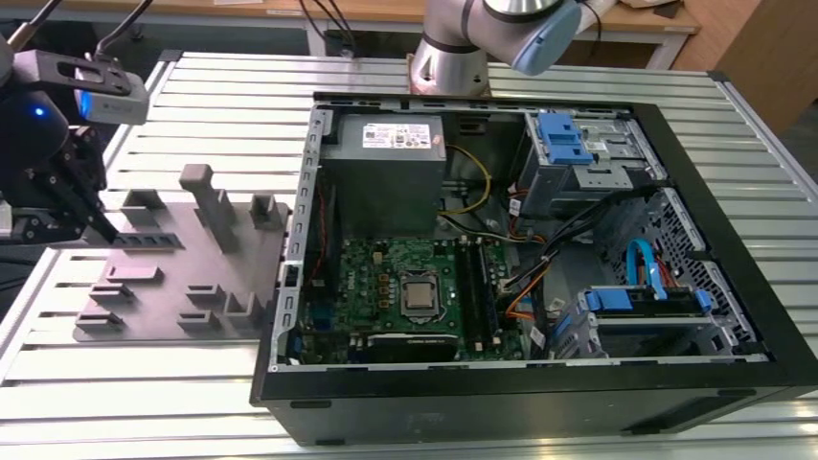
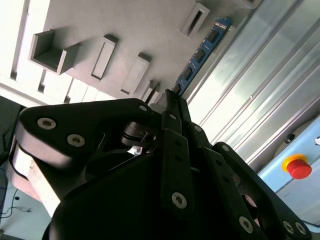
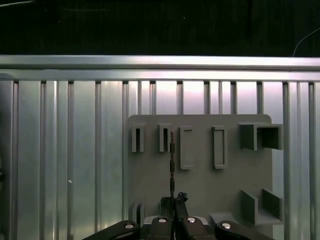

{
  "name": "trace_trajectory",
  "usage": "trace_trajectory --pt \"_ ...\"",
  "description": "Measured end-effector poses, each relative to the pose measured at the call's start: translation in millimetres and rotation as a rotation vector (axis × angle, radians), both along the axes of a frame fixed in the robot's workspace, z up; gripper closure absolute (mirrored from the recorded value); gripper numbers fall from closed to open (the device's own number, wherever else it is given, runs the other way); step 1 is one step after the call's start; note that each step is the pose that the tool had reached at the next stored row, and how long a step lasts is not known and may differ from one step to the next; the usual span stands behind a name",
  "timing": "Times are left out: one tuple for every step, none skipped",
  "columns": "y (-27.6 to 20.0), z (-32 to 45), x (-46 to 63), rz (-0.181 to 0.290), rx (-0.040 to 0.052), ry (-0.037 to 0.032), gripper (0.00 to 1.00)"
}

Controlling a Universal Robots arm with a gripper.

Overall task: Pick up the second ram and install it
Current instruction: 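Pick up the second ram and move it above second insertion slot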

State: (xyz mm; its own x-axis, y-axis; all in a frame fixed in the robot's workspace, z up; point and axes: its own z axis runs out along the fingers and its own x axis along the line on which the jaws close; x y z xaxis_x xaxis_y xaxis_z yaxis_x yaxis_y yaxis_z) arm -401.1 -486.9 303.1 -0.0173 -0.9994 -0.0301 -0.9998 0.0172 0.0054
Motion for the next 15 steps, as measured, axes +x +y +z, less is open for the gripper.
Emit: trace_trajectory --pt "0.0 1.7 0.0 0.000 -0.0001 0.0000 0.89" --pt "0.0 3.2 0.0 0.000 0.0000 0.0000 0.89" --pt "0.0 4.8 0.0 0.000 0.0000 0.0000 0.89" --pt "0.0 6.4 0.0 0.000 0.0001 -0.0001 0.89" --pt "0.0 8.2 0.0 0.000 0.0001 -0.0001 0.89" --pt "0.0 10.0 0.0 0.000 0.0000 -0.0001 0.89" --pt "0.0 11.7 0.0 0.000 0.0000 0.0000 0.89" --pt "0.0 13.2 0.0 0.000 0.0000 0.0000 0.89" --pt "0.0 14.5 0.0 0.000 0.0000 -0.0001 0.89" --pt "0.0 15.9 0.0 0.000 0.0000 0.0000 0.89" --pt "0.0 17.4 0.0 0.000 0.0000 0.0000 0.89" --pt "0.0 18.6 0.0 0.000 0.0000 0.0000 0.89" --pt "0.0 19.9 0.0 0.000 0.0000 0.0000 0.89" --pt "0.0 21.1 0.0 0.000 0.0000 -0.0001 0.89" --pt "0.0 22.3 0.0 0.000 0.0000 -0.0001 0.89"
